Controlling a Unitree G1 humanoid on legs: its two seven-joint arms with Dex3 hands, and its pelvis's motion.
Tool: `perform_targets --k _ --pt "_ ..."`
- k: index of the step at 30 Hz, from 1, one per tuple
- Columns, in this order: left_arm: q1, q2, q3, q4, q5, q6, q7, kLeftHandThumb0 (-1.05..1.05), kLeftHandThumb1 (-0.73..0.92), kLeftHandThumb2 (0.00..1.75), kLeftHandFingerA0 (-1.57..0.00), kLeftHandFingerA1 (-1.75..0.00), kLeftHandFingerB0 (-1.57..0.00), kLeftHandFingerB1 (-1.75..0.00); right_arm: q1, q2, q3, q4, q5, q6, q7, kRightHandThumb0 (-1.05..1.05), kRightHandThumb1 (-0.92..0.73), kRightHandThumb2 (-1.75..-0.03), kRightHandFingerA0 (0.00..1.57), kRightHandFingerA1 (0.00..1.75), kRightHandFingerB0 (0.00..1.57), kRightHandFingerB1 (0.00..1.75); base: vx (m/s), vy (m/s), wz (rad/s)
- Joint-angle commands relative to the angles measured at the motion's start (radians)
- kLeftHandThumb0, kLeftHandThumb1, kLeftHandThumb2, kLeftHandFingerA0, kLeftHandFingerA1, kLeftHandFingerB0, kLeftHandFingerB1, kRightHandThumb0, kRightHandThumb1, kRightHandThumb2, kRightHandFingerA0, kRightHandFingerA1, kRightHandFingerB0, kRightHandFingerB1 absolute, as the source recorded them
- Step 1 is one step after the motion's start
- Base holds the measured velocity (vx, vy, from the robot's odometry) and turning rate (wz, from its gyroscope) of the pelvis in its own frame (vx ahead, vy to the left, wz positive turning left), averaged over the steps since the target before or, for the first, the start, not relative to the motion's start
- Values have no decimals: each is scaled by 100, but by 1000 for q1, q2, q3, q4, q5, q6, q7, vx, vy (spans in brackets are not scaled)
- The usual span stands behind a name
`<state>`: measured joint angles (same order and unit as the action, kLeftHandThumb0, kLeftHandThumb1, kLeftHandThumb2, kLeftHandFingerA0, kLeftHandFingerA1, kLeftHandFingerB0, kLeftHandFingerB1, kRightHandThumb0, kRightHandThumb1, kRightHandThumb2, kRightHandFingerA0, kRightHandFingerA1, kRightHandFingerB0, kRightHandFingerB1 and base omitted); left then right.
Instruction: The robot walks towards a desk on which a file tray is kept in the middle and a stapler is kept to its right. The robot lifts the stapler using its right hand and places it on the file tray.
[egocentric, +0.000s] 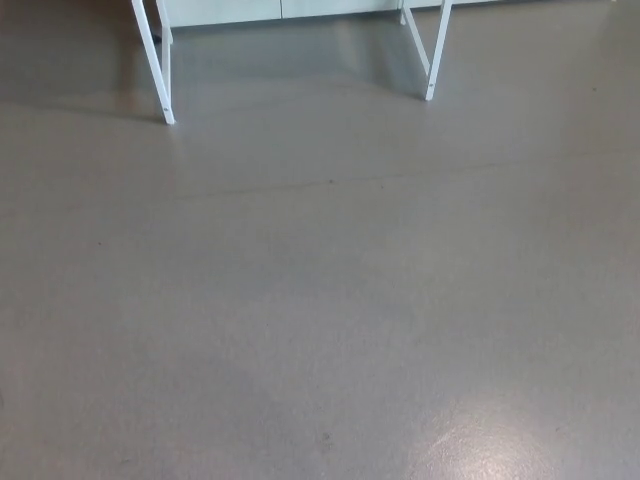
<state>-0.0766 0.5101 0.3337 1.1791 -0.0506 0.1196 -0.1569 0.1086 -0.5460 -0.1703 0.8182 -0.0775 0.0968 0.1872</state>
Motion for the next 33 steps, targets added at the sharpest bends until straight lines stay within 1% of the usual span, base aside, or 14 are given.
perform_targets --k 1,4,5,6,7,8,14,18,20,23,27,28,29,33 --pt "-4 17 4 16 -24 26 -19 -83 51 103 -30 -75 -5 -60 4 -17 -12 -1 21 29 24 -58 -79 -73 0 0 0 0 0 0 0" --pt "-7 18 5 19 -30 28 -22 -83 51 103 -32 -76 -6 -60 0 -22 -2 -4 12 47 28 -60 -80 -72 0 0 0 0 0 0 0" --pt "1 21 -4 19 -23 8 -38 -78 73 71 -22 -87 -8 -69 3 -23 2 -14 6 53 21 -58 -81 -72 0 0 0 0 0 0 0" --pt "3 23 -16 22 -12 -2 -40 -80 54 105 -30 -74 -11 -63 13 -25 4 -47 6 78 28 -57 -83 -71 0 0 0 0 0 0 0" --pt "-6 21 -11 31 -17 10 -23 -75 75 71 -26 -81 -13 -66 18 -24 3 -52 8 71 29 -56 -83 -72 0 0 0 0 0 0 0" --pt "-8 20 -9 33 -20 13 -21 -77 52 104 -29 -73 -8 -61 21 -25 6 -54 4 68 29 -57 -84 -72 0 0 0 0 0 0 0" --pt "-17 19 8 36 -36 28 -15 -81 52 104 -29 -74 -2 -58 23 -8 -17 -33 31 51 26 -55 -81 -74 0 0 0 0 0 0 0" --pt "-10 22 -9 26 -23 16 -25 -74 53 106 -27 -71 -6 -60 32 -4 -19 -51 24 61 15 -55 -81 -73 0 0 0 0 0 0 0" --pt "-17 21 0 34 -34 29 -17 -84 52 103 -32 -75 -6 -60 32 -10 -11 -46 16 53 19 -56 -80 -73 0 0 0 0 0 0 0" --pt "-25 23 0 44 -33 32 -14 -79 51 103 -27 -73 -6 -60 49 13 -51 -76 58 52 18 -55 -78 -76 0 0 0 0 0 0 0" --pt "-18 28 -4 26 -33 27 -29 -81 52 104 -32 -76 -9 -62 42 7 -43 -47 37 35 24 -58 -78 -76 0 0 0 0 0 0 0" --pt "-18 29 -6 22 -31 32 -25 -78 74 72 -27 -82 -13 -67 40 4 -40 -46 37 40 31 -59 -79 -76 0 0 0 0 0 0 0" --pt "-20 28 -1 20 -38 38 -25 -80 52 104 -30 -74 -9 -62 40 4 -42 -59 42 63 36 -58 -79 -75 0 0 0 0 0 0 0" --pt "-14 28 -6 13 -38 29 -29 -81 53 105 -31 -76 -11 -63 40 12 -57 -36 61 25 35 -58 -76 -77 0 0 0 0 0 0 0"
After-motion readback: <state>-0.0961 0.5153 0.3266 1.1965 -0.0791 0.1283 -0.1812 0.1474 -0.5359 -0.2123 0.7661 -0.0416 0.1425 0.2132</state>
